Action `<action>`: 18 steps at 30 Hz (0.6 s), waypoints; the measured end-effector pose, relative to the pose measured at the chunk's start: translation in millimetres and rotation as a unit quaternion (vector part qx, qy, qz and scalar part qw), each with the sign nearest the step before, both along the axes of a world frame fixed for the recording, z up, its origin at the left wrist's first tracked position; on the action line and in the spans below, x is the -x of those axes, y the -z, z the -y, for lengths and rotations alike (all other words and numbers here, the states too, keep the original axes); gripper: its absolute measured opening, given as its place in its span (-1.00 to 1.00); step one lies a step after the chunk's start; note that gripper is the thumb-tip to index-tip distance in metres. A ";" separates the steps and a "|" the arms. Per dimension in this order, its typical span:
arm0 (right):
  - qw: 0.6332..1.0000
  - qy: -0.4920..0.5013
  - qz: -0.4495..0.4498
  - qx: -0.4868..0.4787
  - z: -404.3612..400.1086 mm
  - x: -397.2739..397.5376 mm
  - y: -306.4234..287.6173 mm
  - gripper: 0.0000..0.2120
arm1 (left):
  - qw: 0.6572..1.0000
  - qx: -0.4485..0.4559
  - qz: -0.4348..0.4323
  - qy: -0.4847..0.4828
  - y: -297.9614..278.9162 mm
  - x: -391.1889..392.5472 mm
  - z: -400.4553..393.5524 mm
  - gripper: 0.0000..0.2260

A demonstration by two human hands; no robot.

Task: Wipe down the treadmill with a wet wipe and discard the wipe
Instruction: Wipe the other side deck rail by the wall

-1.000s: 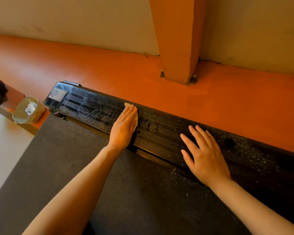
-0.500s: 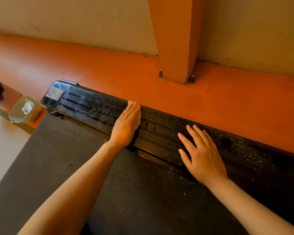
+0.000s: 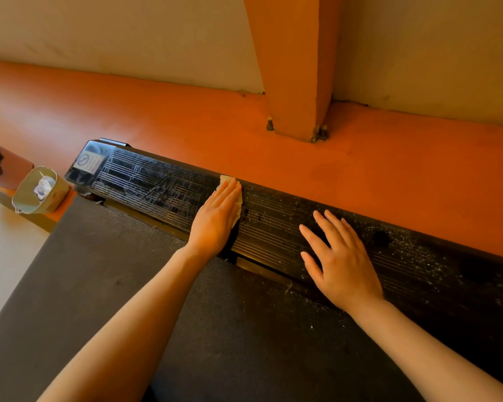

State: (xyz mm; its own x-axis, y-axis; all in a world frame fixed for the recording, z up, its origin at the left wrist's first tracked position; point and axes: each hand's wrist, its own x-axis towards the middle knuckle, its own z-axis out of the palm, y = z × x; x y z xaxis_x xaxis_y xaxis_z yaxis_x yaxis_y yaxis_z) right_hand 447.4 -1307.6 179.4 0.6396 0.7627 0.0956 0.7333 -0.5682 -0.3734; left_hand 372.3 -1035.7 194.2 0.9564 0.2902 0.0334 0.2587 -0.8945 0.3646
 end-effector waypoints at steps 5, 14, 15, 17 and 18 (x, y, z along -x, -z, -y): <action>1.000 0.000 0.003 -0.004 0.1 0.3 -0.7 -0.52 | 1.000 0.002 0.011 -0.012 7.9 44.5 13.8 -0.58; 1.000 -0.001 -0.003 -0.003 -0.4 0.4 0.5 -0.52 | 1.000 -0.017 -0.002 0.019 5.5 14.2 8.3 -0.56; 1.000 -0.001 -0.004 -0.004 -0.2 0.3 0.4 -0.52 | 1.000 -0.020 -0.005 0.018 5.3 3.6 6.7 -0.55; 1.000 -0.001 -0.003 -0.003 -0.3 0.1 0.0 -0.52 | 1.000 -0.020 -0.004 0.009 4.4 -6.4 6.6 -0.53; 1.000 -0.001 -0.003 -0.003 -0.5 0.2 -0.1 -0.52 | 1.000 -0.019 -0.002 0.005 4.3 -4.2 8.5 -0.53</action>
State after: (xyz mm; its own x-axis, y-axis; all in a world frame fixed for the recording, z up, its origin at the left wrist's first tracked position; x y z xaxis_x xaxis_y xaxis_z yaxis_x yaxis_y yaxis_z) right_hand 447.2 -1307.2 179.5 0.6394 0.7629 0.0959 0.7318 -0.5655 -0.3803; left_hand 376.4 -1044.2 189.9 0.9594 0.2791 0.0413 0.2508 -0.9105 0.3288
